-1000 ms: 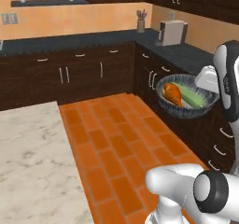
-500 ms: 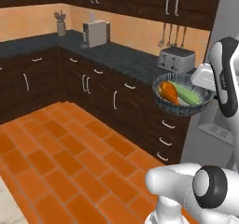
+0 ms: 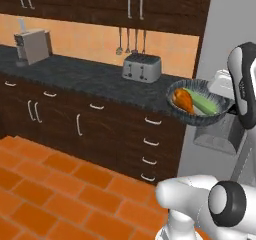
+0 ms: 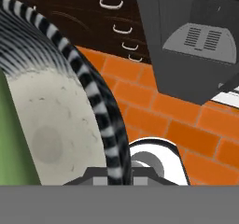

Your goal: Pick the chicken drumstick and corn from their plates and place them in the bowl. Then put the bowl in the fridge.

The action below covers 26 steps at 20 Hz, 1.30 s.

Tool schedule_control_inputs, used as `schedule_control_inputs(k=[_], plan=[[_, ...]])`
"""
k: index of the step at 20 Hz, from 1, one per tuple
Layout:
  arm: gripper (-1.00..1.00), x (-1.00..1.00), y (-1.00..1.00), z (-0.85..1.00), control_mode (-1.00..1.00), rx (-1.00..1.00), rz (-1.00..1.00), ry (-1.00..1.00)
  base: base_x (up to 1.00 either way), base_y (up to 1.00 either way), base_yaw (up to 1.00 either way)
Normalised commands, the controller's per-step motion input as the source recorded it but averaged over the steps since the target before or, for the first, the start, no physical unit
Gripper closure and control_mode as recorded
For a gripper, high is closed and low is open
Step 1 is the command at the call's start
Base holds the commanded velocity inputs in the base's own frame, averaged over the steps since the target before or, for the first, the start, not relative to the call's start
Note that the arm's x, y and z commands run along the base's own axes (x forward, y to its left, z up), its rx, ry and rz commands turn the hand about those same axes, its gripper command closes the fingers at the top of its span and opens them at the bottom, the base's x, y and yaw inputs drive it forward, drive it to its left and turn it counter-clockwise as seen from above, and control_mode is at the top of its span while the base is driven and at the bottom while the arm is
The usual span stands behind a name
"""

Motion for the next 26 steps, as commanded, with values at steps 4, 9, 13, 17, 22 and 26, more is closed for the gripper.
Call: schedule_control_inputs(k=[4, 9, 13, 17, 22, 26], plan=[[1.0, 0.0, 0.0, 0.0, 1.0, 0.0, 0.0, 0.0, 0.29, 0.37, -0.9], [1.0, 0.0, 0.0, 0.0, 1.0, 0.0, 0.0, 0.0, 0.0, 0.0, -1.0], [1.0, 0.0, 0.0, 0.0, 1.0, 0.0, 0.0, 0.0, 0.04, 0.0, -0.95], [1.0, 0.0, 0.0, 0.0, 1.0, 0.0, 0.0, 0.0, 0.66, 0.05, -0.57], [1.0, 0.0, 0.0, 0.0, 1.0, 0.0, 0.0, 0.0, 0.89, -0.02, -0.22], [1.0, 0.0, -0.12, 0.06, -1.0, 0.03, -0.06, -0.03, 0.18, -0.1, -0.07]])
